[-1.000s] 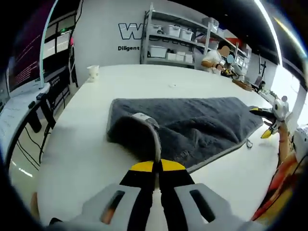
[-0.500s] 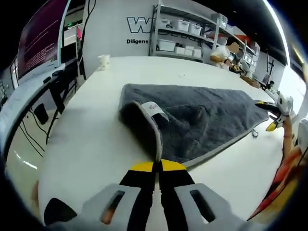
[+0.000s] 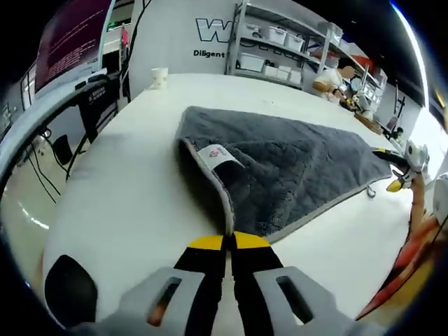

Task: Open the folded towel by lifting each exposed corner and separating the folded layers until the towel lies flat within the target outline without major curled edges

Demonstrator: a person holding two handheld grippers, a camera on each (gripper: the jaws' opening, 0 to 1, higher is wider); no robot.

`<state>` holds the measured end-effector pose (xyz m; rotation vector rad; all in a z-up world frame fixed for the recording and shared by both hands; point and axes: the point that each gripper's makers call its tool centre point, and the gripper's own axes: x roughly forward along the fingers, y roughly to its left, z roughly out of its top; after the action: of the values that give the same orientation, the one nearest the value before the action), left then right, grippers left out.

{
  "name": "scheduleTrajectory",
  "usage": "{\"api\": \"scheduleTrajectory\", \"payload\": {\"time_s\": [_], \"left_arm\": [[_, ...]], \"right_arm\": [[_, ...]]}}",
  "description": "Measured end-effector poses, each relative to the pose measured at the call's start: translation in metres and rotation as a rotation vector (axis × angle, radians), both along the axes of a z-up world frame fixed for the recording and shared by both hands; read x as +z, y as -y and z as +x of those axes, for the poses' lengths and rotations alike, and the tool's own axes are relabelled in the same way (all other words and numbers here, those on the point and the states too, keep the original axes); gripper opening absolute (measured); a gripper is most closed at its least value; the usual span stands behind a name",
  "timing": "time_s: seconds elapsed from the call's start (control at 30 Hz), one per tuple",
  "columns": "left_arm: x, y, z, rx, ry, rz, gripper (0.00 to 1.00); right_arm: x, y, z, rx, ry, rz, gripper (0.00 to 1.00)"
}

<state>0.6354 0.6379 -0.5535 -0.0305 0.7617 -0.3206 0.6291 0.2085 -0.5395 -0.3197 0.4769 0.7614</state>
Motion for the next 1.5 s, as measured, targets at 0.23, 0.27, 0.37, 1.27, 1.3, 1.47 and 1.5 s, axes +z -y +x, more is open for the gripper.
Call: {"api": "scheduleTrajectory", "payload": {"time_s": [0.23, 0.27, 0.37, 1.27, 1.3, 1.47, 1.5], "left_arm": [[-0.004, 0.001, -0.01, 0.016, -0.017, -0.017, 0.02], [-0.004, 0.001, -0.011, 0.017, -0.018, -0.018, 0.02], [-0.003, 0.0, -0.011, 0.019, -0.012, -0.02, 0.03], [0.03, 0.034, 0.014, -0.089, 0.212, 0.023, 0.93], [0.032, 0.035, 0.014, -0.089, 0.217, 0.019, 0.95], [0.036, 0.045, 0.014, -0.132, 0.234, 0.029, 1.0], [0.037, 0.046, 0.015, -0.134, 0.238, 0.029, 1.0]], "right_arm": [[-0.002, 0.002, 0.0, -0.004, -0.006, -0.008, 0.97], [-0.002, 0.002, 0.0, -0.003, -0.007, -0.006, 0.97], [-0.003, 0.001, 0.0, 0.002, -0.009, -0.007, 0.97], [-0.01, -0.002, 0.0, 0.012, -0.031, -0.014, 0.97], [-0.01, -0.003, 0.0, 0.016, -0.033, -0.016, 0.96], [-0.009, -0.012, -0.002, 0.055, -0.035, -0.004, 0.95], [-0.007, -0.017, -0.004, 0.073, -0.035, 0.019, 0.95]]}}
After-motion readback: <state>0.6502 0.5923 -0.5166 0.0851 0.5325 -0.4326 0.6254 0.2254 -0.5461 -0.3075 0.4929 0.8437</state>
